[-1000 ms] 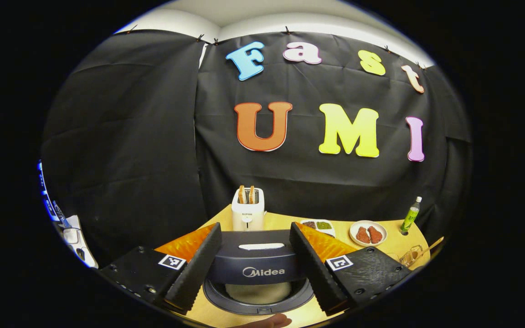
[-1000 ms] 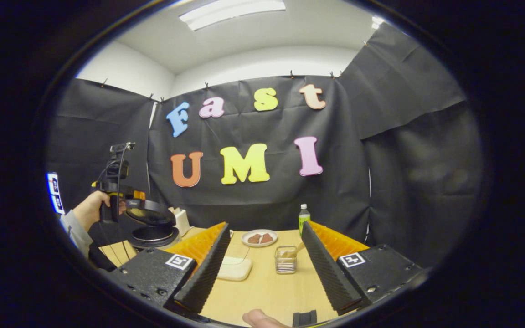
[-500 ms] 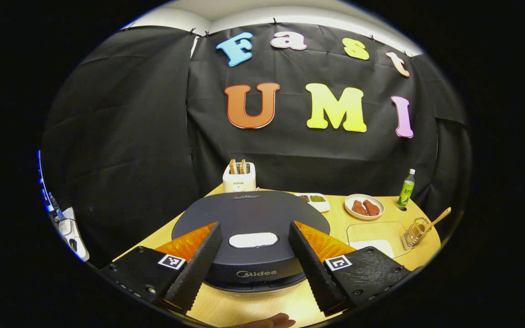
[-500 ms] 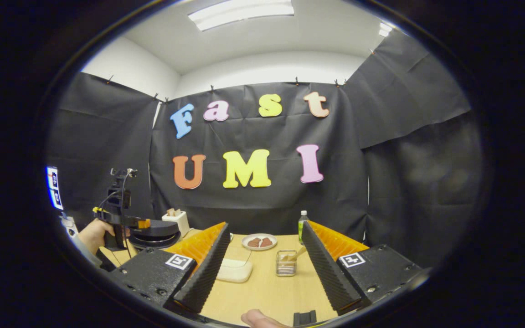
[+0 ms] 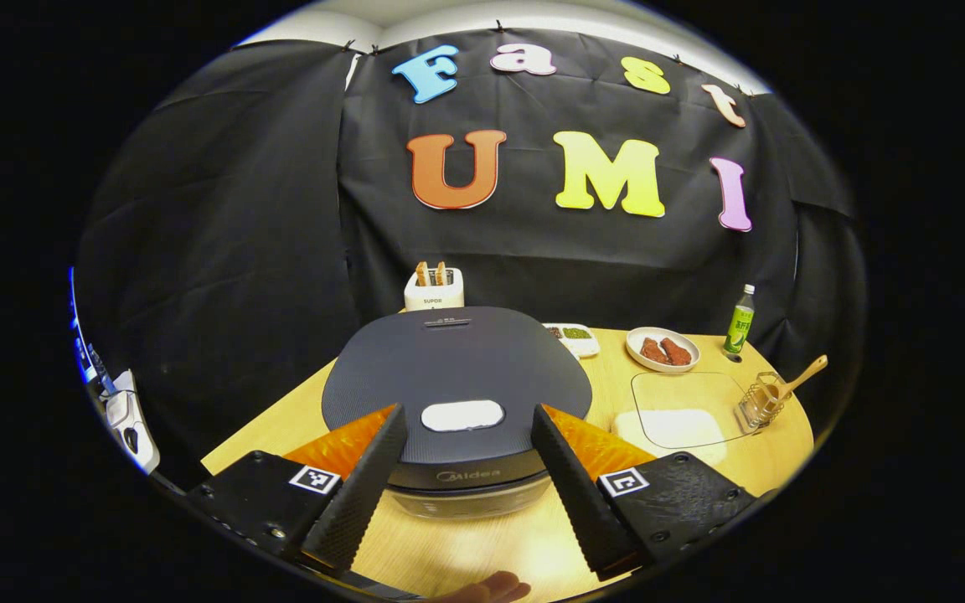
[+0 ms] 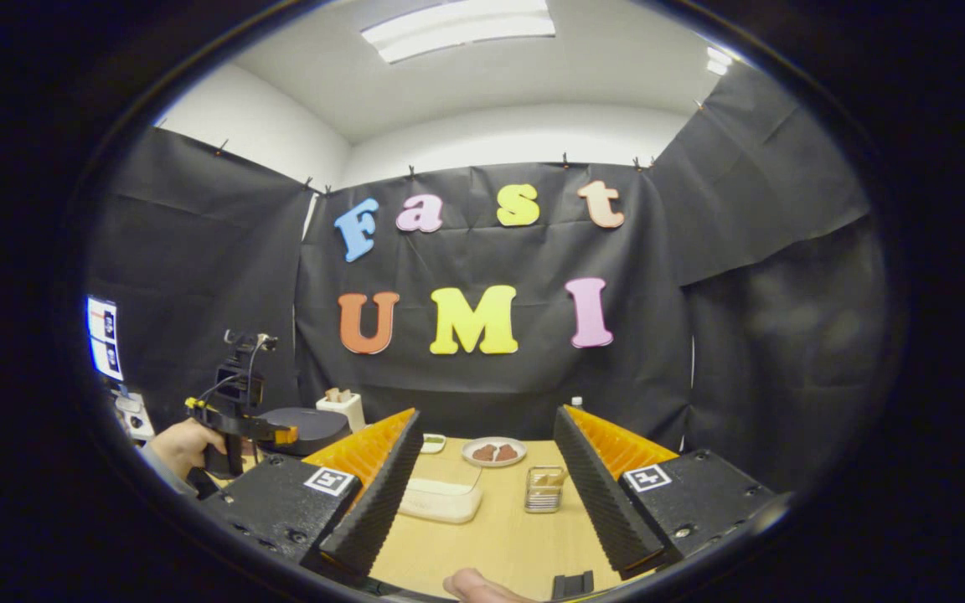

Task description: Close the left gripper, press the button to open the rice cooker; take a wooden spoon from the chopstick holder with the right hand, scoop a spoonful of rice and pour it into the rice cooker, then put the wooden spoon back into the chopstick holder.

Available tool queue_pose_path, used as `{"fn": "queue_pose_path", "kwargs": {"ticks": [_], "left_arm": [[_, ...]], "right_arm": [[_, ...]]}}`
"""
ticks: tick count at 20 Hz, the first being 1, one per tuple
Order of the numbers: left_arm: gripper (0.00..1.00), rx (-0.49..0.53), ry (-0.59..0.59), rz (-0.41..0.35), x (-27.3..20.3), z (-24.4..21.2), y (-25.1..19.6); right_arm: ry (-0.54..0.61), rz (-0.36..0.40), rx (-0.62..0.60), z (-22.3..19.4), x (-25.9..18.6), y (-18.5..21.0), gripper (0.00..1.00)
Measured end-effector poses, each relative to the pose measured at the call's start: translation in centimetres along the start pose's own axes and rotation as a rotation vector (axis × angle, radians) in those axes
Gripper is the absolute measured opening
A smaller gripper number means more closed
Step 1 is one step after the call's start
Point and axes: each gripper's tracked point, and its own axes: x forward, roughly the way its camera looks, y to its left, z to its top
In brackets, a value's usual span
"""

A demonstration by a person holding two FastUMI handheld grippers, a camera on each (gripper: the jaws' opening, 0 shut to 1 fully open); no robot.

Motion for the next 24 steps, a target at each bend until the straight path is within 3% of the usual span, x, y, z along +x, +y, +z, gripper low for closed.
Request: {"fn": "queue_pose_path", "kwargs": {"ticks": [5,10,11,12,13,17,18,19,24], "left_arm": [[0.98,-0.006,-0.166,0.022,-0.3,0.3,0.1],[0.99,-0.031,-0.197,0.046,0.3,-0.5,0.0],[0.87,-0.01,-0.19,0.05,0.4,-0.3,-0.1],[0.98,0.009,-0.196,0.05,0.3,-0.1,-0.1],[1.0,0.017,-0.176,0.047,0.3,-0.4,-0.2],[0.95,0.014,-0.158,0.048,-1.8,0.6,-0.2],[0.84,0.022,-0.176,0.044,-2.5,1.3,-0.6],[0.95,0.034,-0.193,0.046,-3.3,2.0,-0.8],[0.94,0.032,-0.222,0.013,-8.5,4.2,-3.4]], "right_arm": [[0.016,0.019,-0.019,-0.8,0.2,1.1,1.0],[0.03,0.012,-0.017,-1.2,0.8,1.0,1.0],[0.028,0.005,-0.015,-1.1,0.9,0.8,1.0],[0.031,0.0,-0.013,-1.4,1.0,0.7,1.0],[0.036,-0.004,-0.009,-1.5,1.2,0.5,1.0],[0.054,-0.021,0.01,-2.2,1.8,-0.2,1.0],[0.056,-0.027,0.013,-2.2,1.9,-0.4,1.0],[0.056,-0.036,0.017,-2.3,2.0,-0.7,1.0],[0.04,-0.052,0.01,-1.6,1.9,-0.9,0.96]]}}
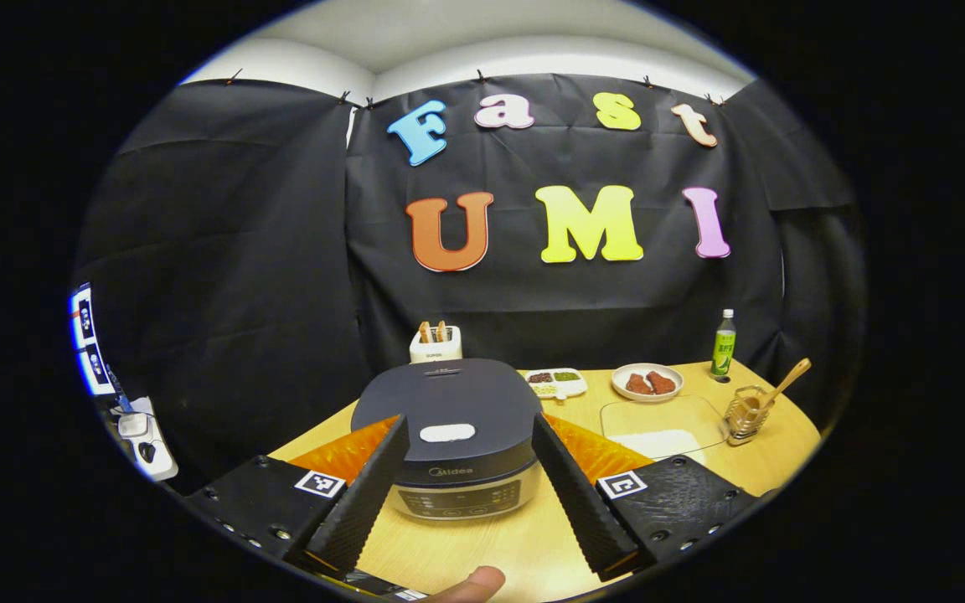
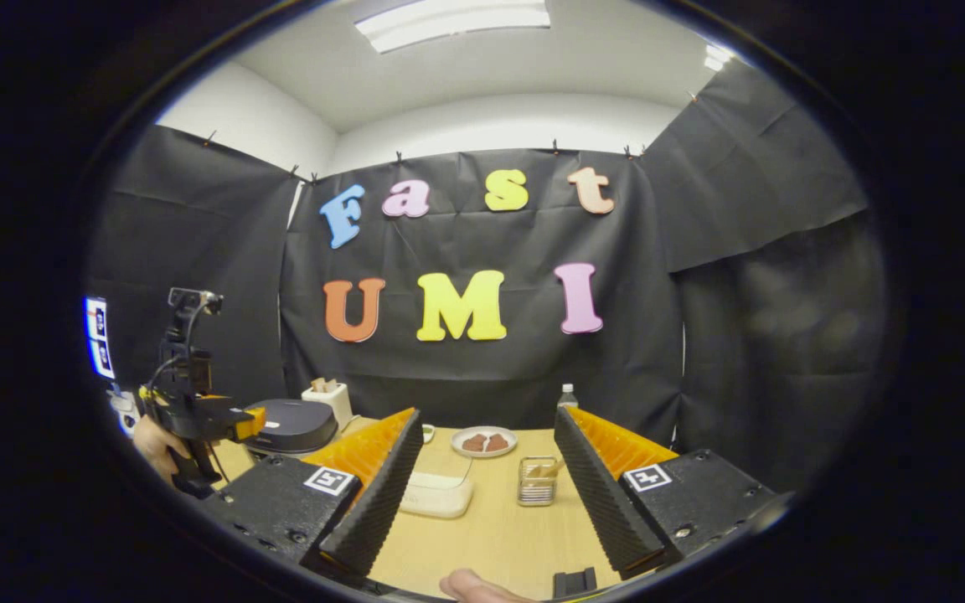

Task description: Close the left gripper, press the button to open the rice cooker; take a wooden spoon from the chopstick holder with the right hand, scoop a spoonful of rice and pour it into the rice cooker, then put the wooden spoon back into the chopstick holder.

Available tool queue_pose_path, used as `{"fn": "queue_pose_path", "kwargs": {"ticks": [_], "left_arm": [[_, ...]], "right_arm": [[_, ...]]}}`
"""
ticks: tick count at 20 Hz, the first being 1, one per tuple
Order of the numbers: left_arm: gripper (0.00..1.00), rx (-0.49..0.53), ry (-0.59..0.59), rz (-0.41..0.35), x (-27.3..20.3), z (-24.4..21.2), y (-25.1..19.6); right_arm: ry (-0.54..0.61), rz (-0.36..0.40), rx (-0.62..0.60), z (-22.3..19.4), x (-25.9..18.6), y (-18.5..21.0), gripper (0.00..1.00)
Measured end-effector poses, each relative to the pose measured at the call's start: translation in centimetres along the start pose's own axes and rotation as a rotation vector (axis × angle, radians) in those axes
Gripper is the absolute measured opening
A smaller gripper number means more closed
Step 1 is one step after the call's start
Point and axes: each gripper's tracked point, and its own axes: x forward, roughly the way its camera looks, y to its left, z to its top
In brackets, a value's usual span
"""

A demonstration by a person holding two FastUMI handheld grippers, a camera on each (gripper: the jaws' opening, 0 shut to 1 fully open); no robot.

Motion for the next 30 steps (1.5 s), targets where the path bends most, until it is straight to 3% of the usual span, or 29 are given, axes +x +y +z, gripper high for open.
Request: {"fn": "queue_pose_path", "kwargs": {"ticks": [1,6,8,11,16,17,19,20,26,30], "left_arm": [[0.94,-0.011,-0.01,-0.008,-1.0,0.8,-0.5],[0.95,0.008,-0.079,-0.052,-5.8,3.8,-3.0],[0.94,0.028,-0.109,-0.049,-7.9,3.9,-3.1],[0.95,0.011,-0.119,-0.076,-10.7,3.0,-4.1],[0.96,-0.021,-0.171,-0.049,-14.5,4.4,-3.4],[0.96,-0.015,-0.187,-0.047,-14.9,4.8,-3.4],[1.0,-0.008,-0.208,-0.061,-16.0,5.2,-3.9],[0.96,-0.008,-0.219,-0.066,-16.4,5.2,-4.1],[0.96,-0.008,-0.237,-0.095,-17.6,5.3,-4.9],[0.96,-0.005,-0.243,-0.108,-18.1,5.7,-4.8]], "right_arm": [[-0.004,0.002,-0.001,0.3,-0.2,0.1,1.0],[-0.002,-0.01,-0.007,0.3,-0.2,-0.4,0.96],[-0.003,-0.012,0.002,0.6,-0.4,-0.5,1.0],[-0.01,-0.016,0.009,0.9,-0.7,-0.8,0.96],[-0.024,-0.029,0.005,1.4,-1.6,-1.8,1.0],[-0.027,-0.028,0.006,1.6,-1.8,-1.8,0.96],[-0.035,-0.023,0.011,1.9,-2.1,-1.9,1.0],[-0.039,-0.019,0.013,2.0,-2.1,-1.8,1.0],[-0.041,0.0,0.002,1.8,-2.6,-1.6,0.96],[-0.052,-0.002,0.004,2.2,-2.7,-1.7,1.0]]}}
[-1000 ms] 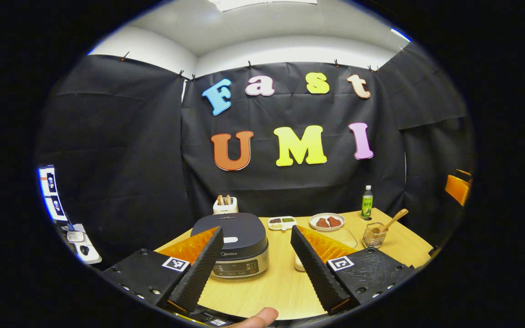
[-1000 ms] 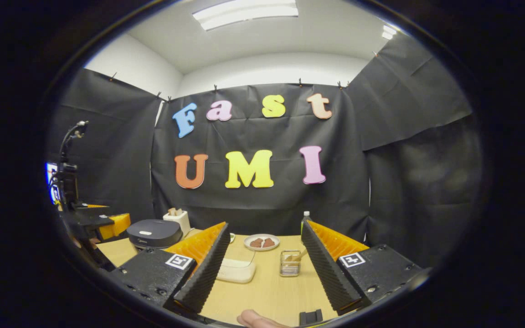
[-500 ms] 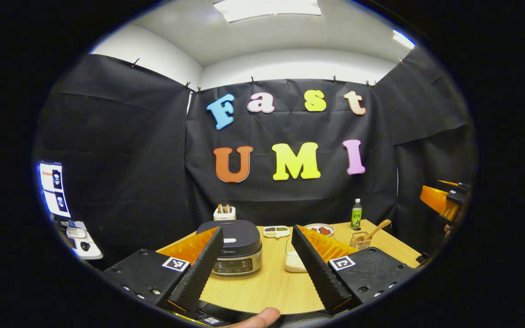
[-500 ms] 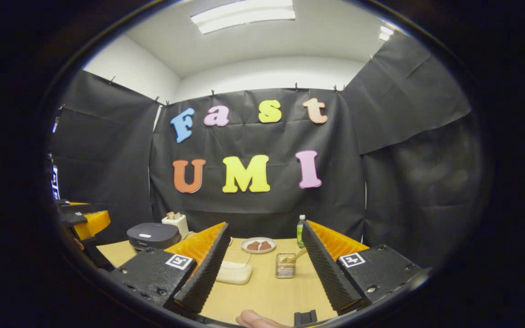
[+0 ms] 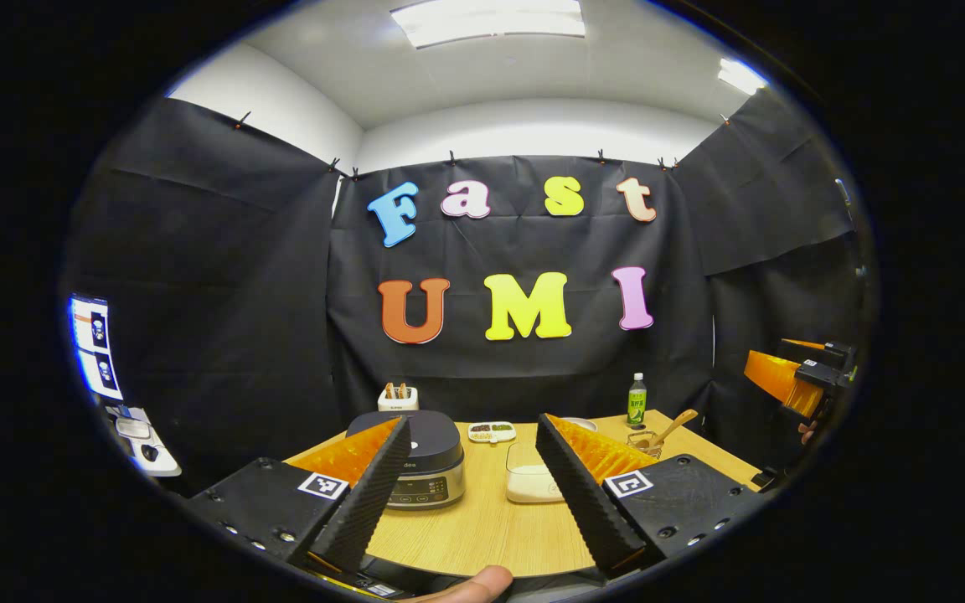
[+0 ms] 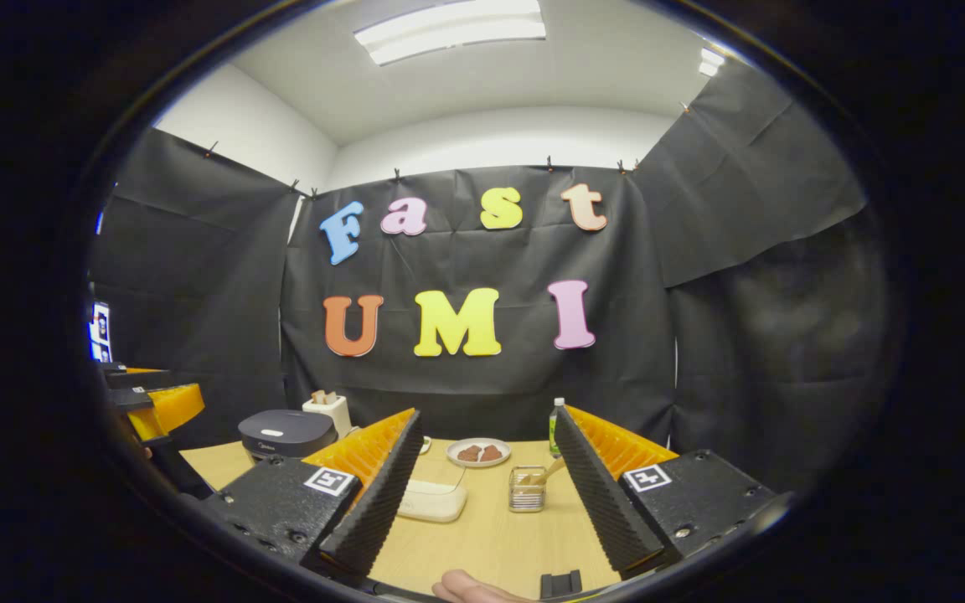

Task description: Close the left gripper, press the button to open the rice cooker; take a wooden spoon from the chopstick holder with the right hand, scoop a spoonful of rice and pour it into the rice cooker, then put the wooden spoon back into the chopstick holder.

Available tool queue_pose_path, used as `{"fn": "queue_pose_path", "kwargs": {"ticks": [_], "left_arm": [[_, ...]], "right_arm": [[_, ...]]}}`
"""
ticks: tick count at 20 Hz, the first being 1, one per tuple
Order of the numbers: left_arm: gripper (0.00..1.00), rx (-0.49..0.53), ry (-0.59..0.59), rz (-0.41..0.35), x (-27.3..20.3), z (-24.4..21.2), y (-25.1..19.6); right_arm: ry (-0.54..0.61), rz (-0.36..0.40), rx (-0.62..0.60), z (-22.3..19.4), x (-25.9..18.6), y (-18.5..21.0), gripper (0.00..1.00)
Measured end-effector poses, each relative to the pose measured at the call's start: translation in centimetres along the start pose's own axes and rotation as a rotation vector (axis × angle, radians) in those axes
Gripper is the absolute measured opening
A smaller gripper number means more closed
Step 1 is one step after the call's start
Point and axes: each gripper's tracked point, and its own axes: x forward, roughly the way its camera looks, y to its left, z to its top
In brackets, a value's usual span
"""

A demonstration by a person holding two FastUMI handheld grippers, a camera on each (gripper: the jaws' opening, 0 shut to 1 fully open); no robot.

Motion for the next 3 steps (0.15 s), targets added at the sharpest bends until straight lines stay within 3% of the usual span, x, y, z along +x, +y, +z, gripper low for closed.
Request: {"fn": "queue_pose_path", "kwargs": {"ticks": [3], "left_arm": [[0.96,-0.01,-0.008,0.013,0.03,0.19,0.33]], "right_arm": [[-0.008,0.014,0.005,0.01,-0.11,0.25,1.0]]}}
